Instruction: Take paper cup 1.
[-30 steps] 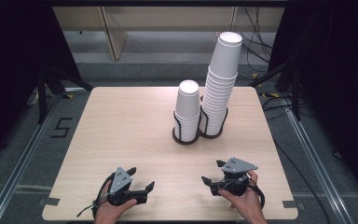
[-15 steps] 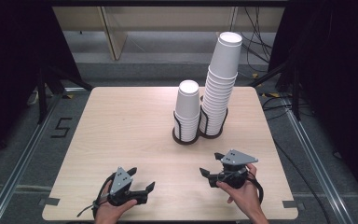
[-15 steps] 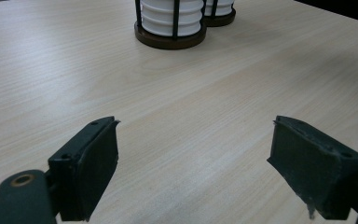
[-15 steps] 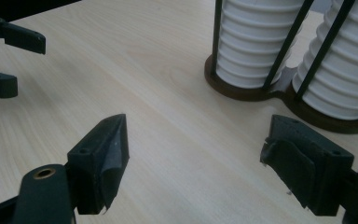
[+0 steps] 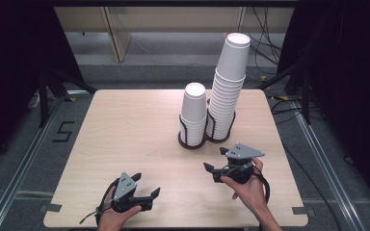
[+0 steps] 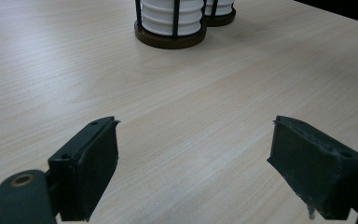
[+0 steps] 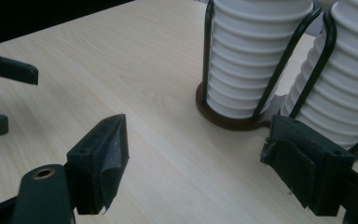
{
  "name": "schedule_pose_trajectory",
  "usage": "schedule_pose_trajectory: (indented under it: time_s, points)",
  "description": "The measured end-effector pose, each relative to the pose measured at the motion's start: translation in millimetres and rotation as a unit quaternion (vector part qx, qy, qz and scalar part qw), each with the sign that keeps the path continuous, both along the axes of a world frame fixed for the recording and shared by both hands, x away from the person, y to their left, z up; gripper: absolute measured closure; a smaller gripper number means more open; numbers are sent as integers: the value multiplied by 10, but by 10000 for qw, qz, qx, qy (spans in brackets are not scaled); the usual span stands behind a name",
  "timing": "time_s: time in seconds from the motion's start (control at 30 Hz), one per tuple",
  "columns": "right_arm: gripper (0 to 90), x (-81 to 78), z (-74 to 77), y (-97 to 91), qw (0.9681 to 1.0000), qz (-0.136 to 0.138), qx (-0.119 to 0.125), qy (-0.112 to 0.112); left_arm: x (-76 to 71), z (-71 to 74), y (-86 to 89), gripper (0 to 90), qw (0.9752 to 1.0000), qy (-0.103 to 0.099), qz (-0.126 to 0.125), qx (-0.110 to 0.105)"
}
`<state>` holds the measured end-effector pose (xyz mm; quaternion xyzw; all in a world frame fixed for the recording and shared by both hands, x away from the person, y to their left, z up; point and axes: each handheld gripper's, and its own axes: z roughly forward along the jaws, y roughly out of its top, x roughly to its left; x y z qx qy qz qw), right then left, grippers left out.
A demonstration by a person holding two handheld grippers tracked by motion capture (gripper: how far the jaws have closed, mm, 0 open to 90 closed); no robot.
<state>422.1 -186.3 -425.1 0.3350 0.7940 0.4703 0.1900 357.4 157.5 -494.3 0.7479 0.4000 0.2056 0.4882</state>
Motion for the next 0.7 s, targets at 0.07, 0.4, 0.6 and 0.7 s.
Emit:
schedule_pose_trajectory:
  time_s: [0.07, 0.4, 0.6, 0.7]
  points:
    - [219, 14, 22, 6, 10000, 25, 2, 15, 1, 1, 1, 148, 10000, -13, 1, 4]
    - [218, 227, 264, 111, 9997, -214, 59, -27, 11, -10, 7, 148, 10000, -11, -2, -31]
    - [214, 387, 408, 183, 9990, -349, 116, -251, 15, -15, 13, 148, 10000, 19, 20, -11]
    - [215, 470, 463, 209, 9986, -409, 211, -262, 11, -16, 10, 148, 10000, 27, 18, -13]
